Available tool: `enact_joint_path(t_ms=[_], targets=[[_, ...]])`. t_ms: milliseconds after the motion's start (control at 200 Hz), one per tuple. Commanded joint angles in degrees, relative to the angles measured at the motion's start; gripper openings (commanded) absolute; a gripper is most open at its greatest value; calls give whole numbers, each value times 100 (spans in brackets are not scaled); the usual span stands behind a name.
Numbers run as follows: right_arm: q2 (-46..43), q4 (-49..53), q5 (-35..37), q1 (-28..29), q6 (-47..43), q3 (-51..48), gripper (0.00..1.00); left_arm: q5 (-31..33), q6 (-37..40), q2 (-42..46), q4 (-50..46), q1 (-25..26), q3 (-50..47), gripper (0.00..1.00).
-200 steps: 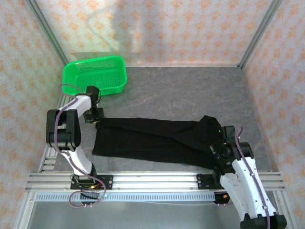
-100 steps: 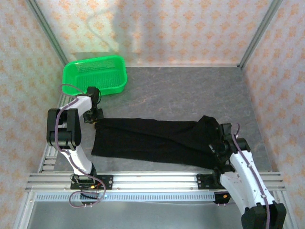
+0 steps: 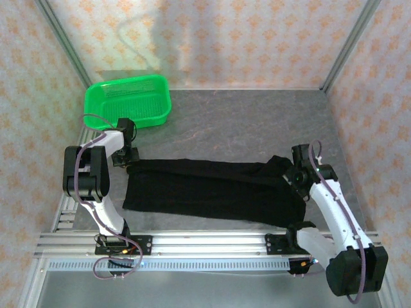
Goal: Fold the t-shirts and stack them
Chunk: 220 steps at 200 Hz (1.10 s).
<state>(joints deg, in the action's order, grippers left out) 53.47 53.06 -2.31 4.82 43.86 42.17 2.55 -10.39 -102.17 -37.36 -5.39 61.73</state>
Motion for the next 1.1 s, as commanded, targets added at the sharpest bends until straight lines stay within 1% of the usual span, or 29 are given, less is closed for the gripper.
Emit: enact_joint_path(t_ms=[0,185,220,265,315,345,365,425,480,510,575,605,676,751,826,891,971,1056,1096], targets=[[-216,135,368,-35,-20,-231,0,474,100,-7,120,-68,-117,0],[-519,204,231,-34,165,-745,0,405,-52,-61,74,-68,-135,0],[-576,207,195,-34,237,-869,0,418,-118,-49,39,-67,-124,3],[-638,168,138,-34,314,-1022,0,407,-226,5,-11,-61,-103,10],[-677,121,69,-36,382,-1154,8,308,-352,110,-57,-56,-69,21],[-689,108,30,-34,404,-1205,15,224,-431,203,-88,-43,-33,27],[-697,113,9,-34,404,-1221,18,180,-499,276,-110,-17,-15,29],[-706,183,17,-34,414,-1218,34,127,-717,507,-193,88,56,36],[-744,318,126,-33,479,-1143,43,86,-927,706,-308,241,98,42],[-782,420,205,-34,555,-1058,46,112,-1050,838,-387,342,110,43],[-954,383,163,-34,609,-868,50,209,-1284,1222,-460,572,61,48],[-1058,269,39,-34,608,-815,51,210,-1393,1414,-454,687,51,50],[-1248,-457,-503,-34,516,-853,56,51,-1584,1761,-425,1010,134,55],[-1146,-1163,-1083,-34,467,-887,58,-66,-1619,1863,-429,1572,445,58],[-674,-1660,-1681,-27,424,-824,57,-361,-1642,1753,-309,2089,760,58],[-108,-2002,-2147,67,226,-696,56,-1105,-1618,1607,153,2392,835,59],[461,-2270,-2337,307,-170,-536,54,-1852,-1513,1255,555,2709,960,59],[1076,-2392,-2460,396,-723,-361,50,-2314,-1365,841,602,2932,1191,59],[1285,-2488,-2511,408,-938,-311,48,-2423,-1288,691,624,3007,1254,59]])
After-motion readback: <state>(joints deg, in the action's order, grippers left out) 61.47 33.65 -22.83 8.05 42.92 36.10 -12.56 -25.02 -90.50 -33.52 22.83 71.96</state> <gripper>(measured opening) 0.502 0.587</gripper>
